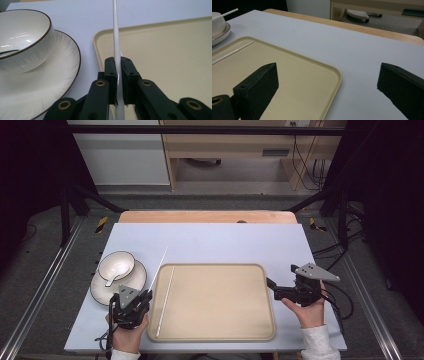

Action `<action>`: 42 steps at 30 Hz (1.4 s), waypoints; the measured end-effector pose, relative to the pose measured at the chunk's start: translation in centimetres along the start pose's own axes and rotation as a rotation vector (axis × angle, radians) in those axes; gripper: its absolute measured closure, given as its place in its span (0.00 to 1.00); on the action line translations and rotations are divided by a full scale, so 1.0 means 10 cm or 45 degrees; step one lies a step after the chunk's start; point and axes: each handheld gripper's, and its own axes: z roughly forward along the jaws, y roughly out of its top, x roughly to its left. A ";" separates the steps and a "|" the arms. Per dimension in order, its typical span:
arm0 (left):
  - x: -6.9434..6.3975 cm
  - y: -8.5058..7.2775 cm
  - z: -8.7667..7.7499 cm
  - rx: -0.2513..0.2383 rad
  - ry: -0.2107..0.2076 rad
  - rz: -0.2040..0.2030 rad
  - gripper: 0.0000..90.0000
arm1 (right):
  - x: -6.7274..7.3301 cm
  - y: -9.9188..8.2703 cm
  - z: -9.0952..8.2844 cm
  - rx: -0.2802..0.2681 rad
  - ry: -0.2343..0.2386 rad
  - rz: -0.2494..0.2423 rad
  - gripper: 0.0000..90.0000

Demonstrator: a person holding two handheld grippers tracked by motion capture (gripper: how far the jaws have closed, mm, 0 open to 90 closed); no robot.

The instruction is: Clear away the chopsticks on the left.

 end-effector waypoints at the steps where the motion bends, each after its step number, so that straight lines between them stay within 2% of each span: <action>1: -0.02 0.00 0.00 -0.005 0.000 -0.005 0.94 | 0.00 0.00 0.00 -0.002 0.001 0.000 0.04; 4: -0.07 -0.01 0.01 -0.027 -0.014 -0.049 0.94 | 0.00 0.01 -0.02 -0.010 0.002 0.001 0.04; 10: -0.17 -0.09 0.01 -0.050 -0.005 -0.068 0.94 | 0.00 0.01 -0.02 -0.013 0.005 0.005 0.04; 15: -0.24 -0.16 0.02 -0.071 -0.009 -0.109 0.94 | 0.01 0.01 -0.01 -0.004 0.005 -0.001 0.04; 22: -0.35 -0.27 0.11 -0.059 -0.025 -0.147 0.94 | 0.02 0.00 0.01 0.004 0.006 -0.006 0.05; 30: -0.49 -0.34 0.21 -0.030 -0.027 -0.128 0.94 | 0.02 0.00 0.02 0.010 0.009 -0.010 0.05; 42: -0.54 -0.43 0.30 0.042 -0.026 -0.140 0.94 | 0.03 -0.01 0.05 0.023 0.008 -0.012 0.05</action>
